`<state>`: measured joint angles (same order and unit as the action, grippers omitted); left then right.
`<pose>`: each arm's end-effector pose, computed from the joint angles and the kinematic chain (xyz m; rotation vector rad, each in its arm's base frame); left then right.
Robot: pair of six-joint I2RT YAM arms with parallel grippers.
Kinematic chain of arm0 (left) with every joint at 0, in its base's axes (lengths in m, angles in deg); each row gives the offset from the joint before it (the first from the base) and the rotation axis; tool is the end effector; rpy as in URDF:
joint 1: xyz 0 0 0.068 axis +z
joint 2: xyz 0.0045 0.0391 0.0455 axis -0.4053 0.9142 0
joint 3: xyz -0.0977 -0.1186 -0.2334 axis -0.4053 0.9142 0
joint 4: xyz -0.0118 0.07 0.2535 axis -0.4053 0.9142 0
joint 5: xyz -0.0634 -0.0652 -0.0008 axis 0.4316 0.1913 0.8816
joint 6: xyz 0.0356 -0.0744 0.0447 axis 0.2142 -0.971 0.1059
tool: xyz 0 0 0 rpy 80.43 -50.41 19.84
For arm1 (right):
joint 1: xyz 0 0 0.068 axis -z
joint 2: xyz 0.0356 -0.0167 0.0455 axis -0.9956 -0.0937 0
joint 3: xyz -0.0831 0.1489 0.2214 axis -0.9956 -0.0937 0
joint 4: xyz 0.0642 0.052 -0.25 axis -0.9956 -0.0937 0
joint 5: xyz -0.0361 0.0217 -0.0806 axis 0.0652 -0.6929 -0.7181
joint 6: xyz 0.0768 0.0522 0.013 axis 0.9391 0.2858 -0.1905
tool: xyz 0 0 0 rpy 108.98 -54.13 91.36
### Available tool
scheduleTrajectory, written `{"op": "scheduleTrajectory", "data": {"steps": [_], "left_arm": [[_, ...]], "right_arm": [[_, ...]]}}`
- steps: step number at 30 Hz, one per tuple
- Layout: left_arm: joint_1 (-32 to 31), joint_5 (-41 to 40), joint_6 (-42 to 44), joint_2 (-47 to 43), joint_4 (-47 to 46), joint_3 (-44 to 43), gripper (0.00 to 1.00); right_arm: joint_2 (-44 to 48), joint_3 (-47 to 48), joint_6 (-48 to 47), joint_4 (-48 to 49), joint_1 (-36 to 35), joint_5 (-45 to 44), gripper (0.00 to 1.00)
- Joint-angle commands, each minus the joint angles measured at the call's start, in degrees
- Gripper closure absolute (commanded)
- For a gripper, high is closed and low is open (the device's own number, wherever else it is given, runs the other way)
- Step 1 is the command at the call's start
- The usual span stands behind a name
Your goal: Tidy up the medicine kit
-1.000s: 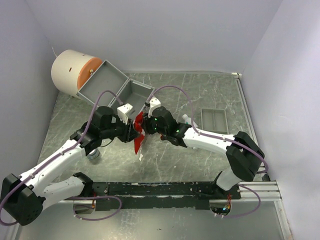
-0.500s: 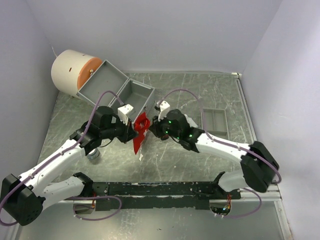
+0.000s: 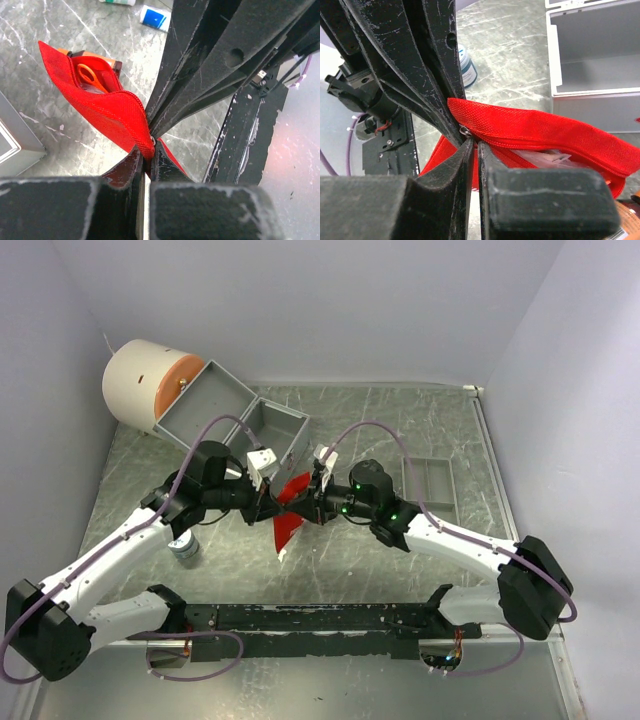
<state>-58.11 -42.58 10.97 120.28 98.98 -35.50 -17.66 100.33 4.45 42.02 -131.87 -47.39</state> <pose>0.1912 -0.1879 0.2793 0.9736 1.9501 -0.9927 0.1942 0.2661 0.2654 -0.8951 1.6749 1.1518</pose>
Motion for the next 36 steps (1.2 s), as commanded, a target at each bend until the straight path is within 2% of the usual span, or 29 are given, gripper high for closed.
{"op": "scheduleTrajectory", "data": {"steps": [1, 5, 7, 15, 20, 24, 32, 36], "left_arm": [[-0.26, 6.99, 6.24, 0.68, 1.36, -2.98, 0.93], [-0.25, 8.62, 7.65, 0.21, 1.16, -2.63, 0.93], [-0.24, 8.05, 7.08, 0.04, 0.36, -2.29, 0.93], [-0.25, 9.16, 7.74, -0.03, 0.60, -2.26, 0.93], [-0.25, 10.60, 7.75, -0.67, -0.18, -1.75, 0.91], [-0.26, 10.10, 6.08, -0.65, -1.43, -1.57, 0.85], [-0.24, 6.69, 2.51, -1.44, -1.97, 0.49, 0.59], [-0.26, 4.09, 2.78, -1.39, 0.08, 0.17, 0.54]], "right_arm": [[-0.04, -0.84, 0.05, 3.87, 0.05, 4.64, 0.91], [0.92, -1.35, -0.89, 2.28, 0.04, 3.34, 0.77], [1.19, -1.39, -1.23, 1.94, 0.00, 3.73, 0.75], [0.60, -1.51, -2.97, 3.73, -0.60, 8.44, 0.77], [-1.49, 0.74, -4.26, 1.37, -1.17, 8.07, 0.86], [-2.53, 1.56, -2.65, 2.21, -1.60, 6.27, 1.00], [-2.86, -1.47, 5.15, 9.97, -3.07, -9.37, 1.00], [-2.58, -2.20, 7.05, 11.82, -3.59, -15.37, 1.00]]}}
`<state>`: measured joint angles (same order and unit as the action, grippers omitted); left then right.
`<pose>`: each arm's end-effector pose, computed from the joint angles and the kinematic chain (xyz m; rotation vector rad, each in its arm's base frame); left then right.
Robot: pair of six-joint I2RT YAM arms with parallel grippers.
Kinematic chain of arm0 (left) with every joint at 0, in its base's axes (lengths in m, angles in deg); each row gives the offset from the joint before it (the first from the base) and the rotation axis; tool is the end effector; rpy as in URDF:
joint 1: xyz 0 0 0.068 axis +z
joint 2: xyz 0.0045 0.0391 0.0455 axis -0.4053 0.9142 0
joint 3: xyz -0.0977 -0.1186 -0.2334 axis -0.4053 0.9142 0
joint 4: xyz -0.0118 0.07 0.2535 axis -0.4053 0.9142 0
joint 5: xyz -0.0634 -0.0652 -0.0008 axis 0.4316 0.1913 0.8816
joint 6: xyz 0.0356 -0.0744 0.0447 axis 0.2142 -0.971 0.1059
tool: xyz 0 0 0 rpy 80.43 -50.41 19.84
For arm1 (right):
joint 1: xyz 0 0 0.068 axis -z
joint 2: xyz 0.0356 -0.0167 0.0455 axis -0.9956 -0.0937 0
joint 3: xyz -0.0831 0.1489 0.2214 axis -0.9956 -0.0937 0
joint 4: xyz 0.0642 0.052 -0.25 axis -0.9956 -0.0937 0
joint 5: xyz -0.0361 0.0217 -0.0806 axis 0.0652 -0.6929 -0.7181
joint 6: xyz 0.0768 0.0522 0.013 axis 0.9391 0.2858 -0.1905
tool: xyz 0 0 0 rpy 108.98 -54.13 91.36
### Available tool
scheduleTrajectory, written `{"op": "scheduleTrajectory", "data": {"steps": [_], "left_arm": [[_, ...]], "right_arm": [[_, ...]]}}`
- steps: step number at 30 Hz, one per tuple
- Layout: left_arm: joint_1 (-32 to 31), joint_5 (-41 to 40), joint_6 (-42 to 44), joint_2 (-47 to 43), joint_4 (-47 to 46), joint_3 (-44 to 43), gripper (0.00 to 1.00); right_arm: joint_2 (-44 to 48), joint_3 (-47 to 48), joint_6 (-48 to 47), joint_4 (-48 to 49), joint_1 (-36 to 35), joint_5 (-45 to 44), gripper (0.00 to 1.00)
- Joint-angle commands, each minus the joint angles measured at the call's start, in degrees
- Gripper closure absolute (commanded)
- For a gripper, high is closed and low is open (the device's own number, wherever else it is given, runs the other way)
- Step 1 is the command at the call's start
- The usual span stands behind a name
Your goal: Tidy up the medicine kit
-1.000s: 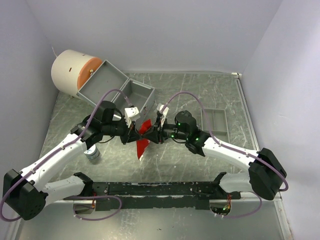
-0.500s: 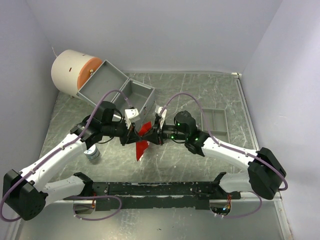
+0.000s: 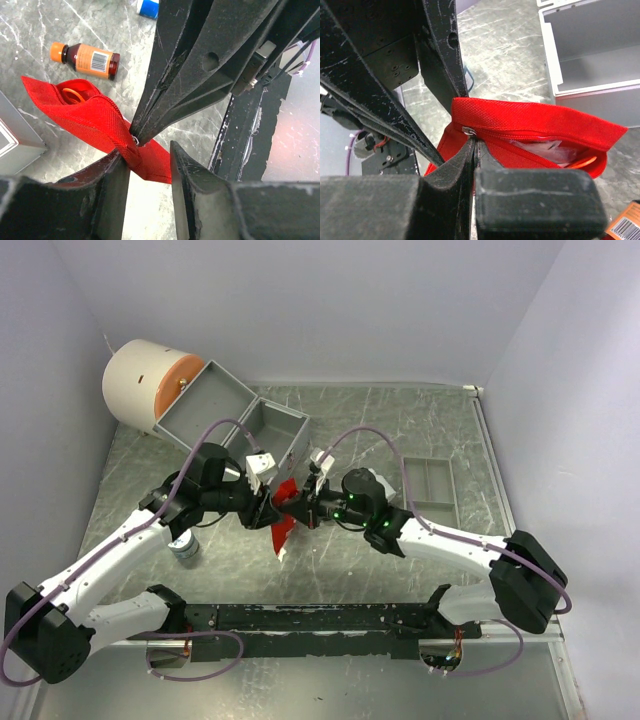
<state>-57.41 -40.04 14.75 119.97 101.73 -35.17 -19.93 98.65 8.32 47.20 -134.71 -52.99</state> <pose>0.1861 -0.1842 0.2740 1.0450 1.9451 -1.0008 0.1919 0.2769 0.2546 -0.8104 1.7018 1.1525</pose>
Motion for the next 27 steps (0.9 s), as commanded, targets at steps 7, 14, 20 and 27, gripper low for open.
{"op": "scheduleTrajectory", "data": {"steps": [7, 14, 20, 27], "left_arm": [[-0.89, -6.53, -2.17, 0.90, 0.48, -1.68, 0.66], [-0.93, -8.36, -2.14, 0.53, 0.12, -1.49, 0.88], [-0.95, -8.87, -1.91, 0.66, 0.63, -1.60, 0.93], [-0.96, -6.27, -0.18, 1.22, 1.45, -2.30, 0.93]], "right_arm": [[-0.22, -0.42, 3.43, 6.57, -1.01, -13.14, 1.00], [-0.51, -0.40, 3.16, 5.59, -1.13, -13.40, 1.00], [1.62, -0.21, 0.00, 1.40, -1.07, -9.50, 0.91], [2.71, -0.17, -5.75, -3.04, -1.13, 0.10, 0.74]]}}
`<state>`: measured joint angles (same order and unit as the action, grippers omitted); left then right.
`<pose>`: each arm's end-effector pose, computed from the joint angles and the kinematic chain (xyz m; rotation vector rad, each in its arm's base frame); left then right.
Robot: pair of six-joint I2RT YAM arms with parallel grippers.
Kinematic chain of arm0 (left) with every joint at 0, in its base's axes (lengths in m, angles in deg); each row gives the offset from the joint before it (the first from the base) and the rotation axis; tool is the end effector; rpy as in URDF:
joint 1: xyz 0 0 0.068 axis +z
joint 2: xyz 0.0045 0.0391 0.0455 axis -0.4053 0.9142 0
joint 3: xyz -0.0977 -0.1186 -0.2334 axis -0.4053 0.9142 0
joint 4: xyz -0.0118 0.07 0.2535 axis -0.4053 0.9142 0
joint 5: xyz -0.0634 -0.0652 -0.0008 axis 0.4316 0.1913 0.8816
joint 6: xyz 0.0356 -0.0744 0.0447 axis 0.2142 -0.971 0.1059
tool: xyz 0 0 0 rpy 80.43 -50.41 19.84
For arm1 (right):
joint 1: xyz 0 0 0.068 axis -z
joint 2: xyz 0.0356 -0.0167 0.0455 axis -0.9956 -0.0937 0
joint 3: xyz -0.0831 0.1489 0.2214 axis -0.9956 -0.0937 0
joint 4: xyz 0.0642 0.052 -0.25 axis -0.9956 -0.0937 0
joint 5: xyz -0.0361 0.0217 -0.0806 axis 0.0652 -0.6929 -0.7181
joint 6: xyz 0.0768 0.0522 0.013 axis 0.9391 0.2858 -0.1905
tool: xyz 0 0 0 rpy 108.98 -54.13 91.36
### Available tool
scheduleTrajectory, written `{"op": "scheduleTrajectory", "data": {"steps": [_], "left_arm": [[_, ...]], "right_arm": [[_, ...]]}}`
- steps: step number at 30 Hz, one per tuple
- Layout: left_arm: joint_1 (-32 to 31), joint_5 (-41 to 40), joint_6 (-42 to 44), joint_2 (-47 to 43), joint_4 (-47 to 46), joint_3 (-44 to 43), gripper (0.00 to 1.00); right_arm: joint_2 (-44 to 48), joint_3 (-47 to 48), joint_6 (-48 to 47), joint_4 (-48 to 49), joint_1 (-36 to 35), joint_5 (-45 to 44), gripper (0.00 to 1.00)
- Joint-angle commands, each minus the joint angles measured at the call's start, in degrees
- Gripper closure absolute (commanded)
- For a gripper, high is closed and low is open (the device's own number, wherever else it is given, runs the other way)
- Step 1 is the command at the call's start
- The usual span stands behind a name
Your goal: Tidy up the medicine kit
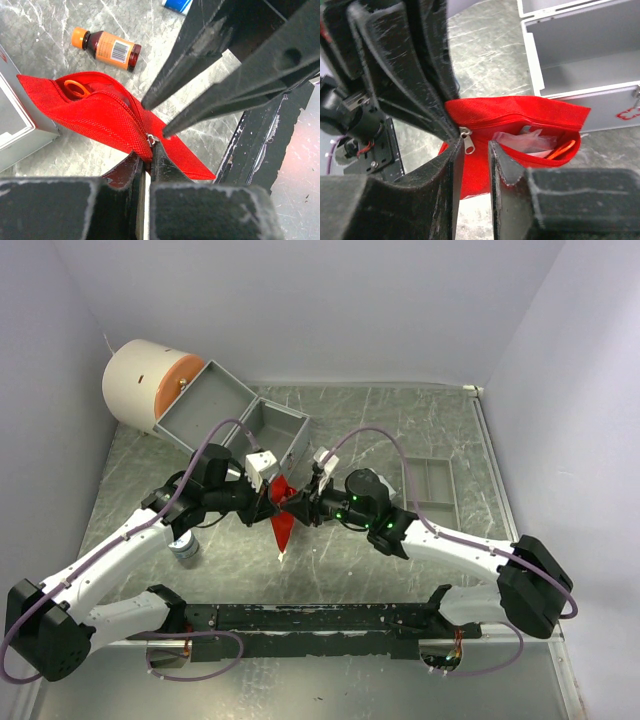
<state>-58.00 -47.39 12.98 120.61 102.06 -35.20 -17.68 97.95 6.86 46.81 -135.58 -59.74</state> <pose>0.1944 -0.1821 0.2674 0.9618 2.0206 -0.8840 0.1924 0.2706 0.2606 -0.7464 1.6844 1.0529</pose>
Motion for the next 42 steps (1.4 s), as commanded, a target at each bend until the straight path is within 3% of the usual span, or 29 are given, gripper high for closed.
{"op": "scheduleTrajectory", "data": {"steps": [1, 9, 18, 25, 30, 37, 42], "left_arm": [[-0.35, 1.29, 1.78, 0.77, 1.31, -2.50, 0.93], [-0.37, 3.22, 3.93, 0.54, 2.08, -3.11, 0.93], [-0.37, 5.34, 5.29, 2.42, 3.88, -5.63, 0.93], [-0.32, 5.28, 6.65, 2.92, 5.53, -5.77, 0.93], [-0.35, 5.48, 8.43, 3.30, 7.27, -6.32, 0.93], [-0.37, 5.90, 10.54, 3.76, 9.25, -6.96, 0.93], [-0.36, 5.72, 9.28, 4.05, 8.11, -6.97, 0.93]], "right_arm": [[0.09, 0.88, -4.63, -3.05, -0.26, 7.33, 0.73], [-2.09, 2.25, -8.70, -3.22, -0.77, 7.20, 0.79], [-1.66, 0.67, -18.26, -2.05, -5.47, -8.19, 0.78], [-1.40, -0.27, -22.70, -1.86, -7.42, -13.30, 0.89], [-0.53, -0.88, -24.76, -2.46, -7.95, -17.46, 0.84], [0.70, -1.18, -25.81, -2.46, -7.94, -17.91, 0.79], [1.08, -1.21, -24.72, -1.43, -8.03, -12.49, 0.80]]}}
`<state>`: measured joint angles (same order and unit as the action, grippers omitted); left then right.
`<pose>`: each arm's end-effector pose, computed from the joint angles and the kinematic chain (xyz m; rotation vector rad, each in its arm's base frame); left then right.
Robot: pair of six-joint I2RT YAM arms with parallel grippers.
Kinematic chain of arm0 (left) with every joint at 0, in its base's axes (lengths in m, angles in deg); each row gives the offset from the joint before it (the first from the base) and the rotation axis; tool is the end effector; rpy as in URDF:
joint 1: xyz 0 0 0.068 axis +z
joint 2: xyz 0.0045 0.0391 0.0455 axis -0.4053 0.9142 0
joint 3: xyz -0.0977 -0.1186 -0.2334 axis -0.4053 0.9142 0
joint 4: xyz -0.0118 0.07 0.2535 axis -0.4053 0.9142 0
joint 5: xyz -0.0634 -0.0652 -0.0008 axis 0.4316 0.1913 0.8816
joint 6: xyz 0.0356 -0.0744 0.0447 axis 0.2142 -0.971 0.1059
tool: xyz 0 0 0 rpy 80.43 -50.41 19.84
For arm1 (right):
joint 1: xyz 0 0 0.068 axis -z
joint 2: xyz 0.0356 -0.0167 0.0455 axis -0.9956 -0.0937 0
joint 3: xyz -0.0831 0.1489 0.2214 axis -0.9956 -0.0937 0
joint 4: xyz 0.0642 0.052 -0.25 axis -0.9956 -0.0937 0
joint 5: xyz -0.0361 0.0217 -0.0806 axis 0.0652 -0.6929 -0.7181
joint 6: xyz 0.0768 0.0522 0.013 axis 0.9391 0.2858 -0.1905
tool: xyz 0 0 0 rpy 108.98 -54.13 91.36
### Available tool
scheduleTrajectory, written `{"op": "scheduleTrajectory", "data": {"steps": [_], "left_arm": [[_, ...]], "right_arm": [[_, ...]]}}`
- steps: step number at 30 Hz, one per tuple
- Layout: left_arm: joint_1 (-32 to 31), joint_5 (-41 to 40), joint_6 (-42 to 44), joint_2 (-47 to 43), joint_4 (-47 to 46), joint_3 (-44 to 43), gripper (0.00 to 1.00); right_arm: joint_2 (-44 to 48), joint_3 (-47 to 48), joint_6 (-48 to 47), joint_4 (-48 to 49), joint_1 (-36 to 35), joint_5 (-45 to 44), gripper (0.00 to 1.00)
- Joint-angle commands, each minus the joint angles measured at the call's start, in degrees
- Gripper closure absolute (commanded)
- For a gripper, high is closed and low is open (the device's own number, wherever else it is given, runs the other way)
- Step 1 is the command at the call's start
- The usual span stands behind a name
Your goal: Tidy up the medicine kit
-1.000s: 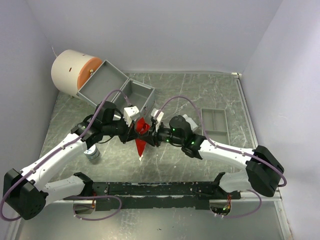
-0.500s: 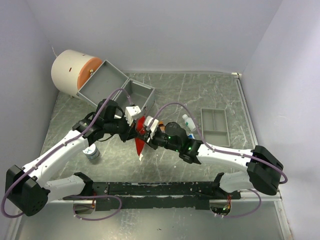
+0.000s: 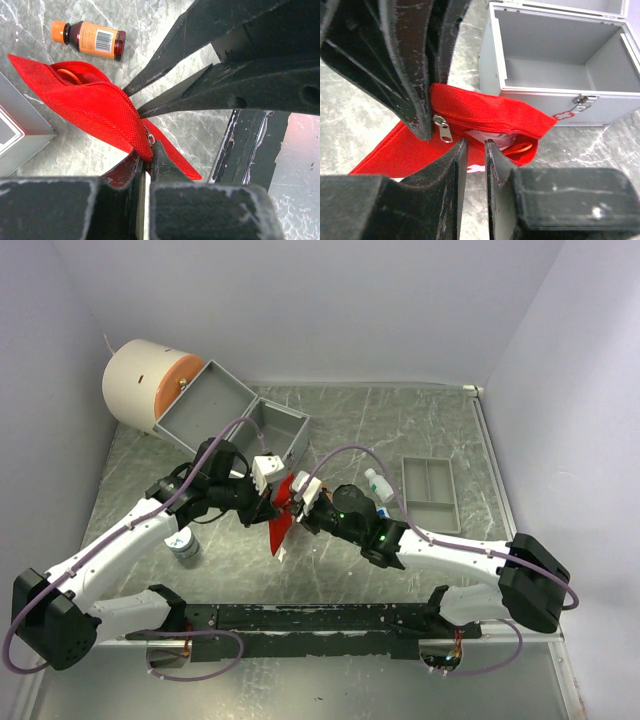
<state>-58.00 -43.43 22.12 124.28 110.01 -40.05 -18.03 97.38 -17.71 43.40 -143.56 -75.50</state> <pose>0.1933 -0.1874 0.2690 1.1545 2.0101 -0.8864 0.1729 0.2832 0.2451 -1.0148 1.5356 0.5951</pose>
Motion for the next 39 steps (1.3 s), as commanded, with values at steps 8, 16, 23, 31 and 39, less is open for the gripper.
{"op": "scheduleTrajectory", "data": {"steps": [8, 16, 23, 31, 39], "left_arm": [[-0.33, 1.39, 0.24, -0.42, -0.90, -2.07, 0.93], [-0.35, 7.70, 12.28, -1.92, 4.02, -4.41, 0.93], [-0.36, 7.52, 29.58, 0.54, 17.64, -13.42, 0.93], [-0.36, 7.69, 41.57, 0.09, 21.62, -16.82, 0.93], [-0.37, 6.16, 45.01, -1.43, 22.66, -16.09, 0.93]], "right_arm": [[3.95, -2.49, 1.23, 2.28, -0.04, 4.09, 0.80], [7.76, 0.24, 2.05, -3.19, 3.51, 2.94, 0.52], [12.09, 7.44, -2.55, -16.67, 14.83, 27.51, 0.44], [4.08, 18.55, -13.89, -26.83, 15.52, 32.63, 0.40], [-5.44, 30.15, -26.46, -40.20, 15.61, 45.35, 0.50]]}}
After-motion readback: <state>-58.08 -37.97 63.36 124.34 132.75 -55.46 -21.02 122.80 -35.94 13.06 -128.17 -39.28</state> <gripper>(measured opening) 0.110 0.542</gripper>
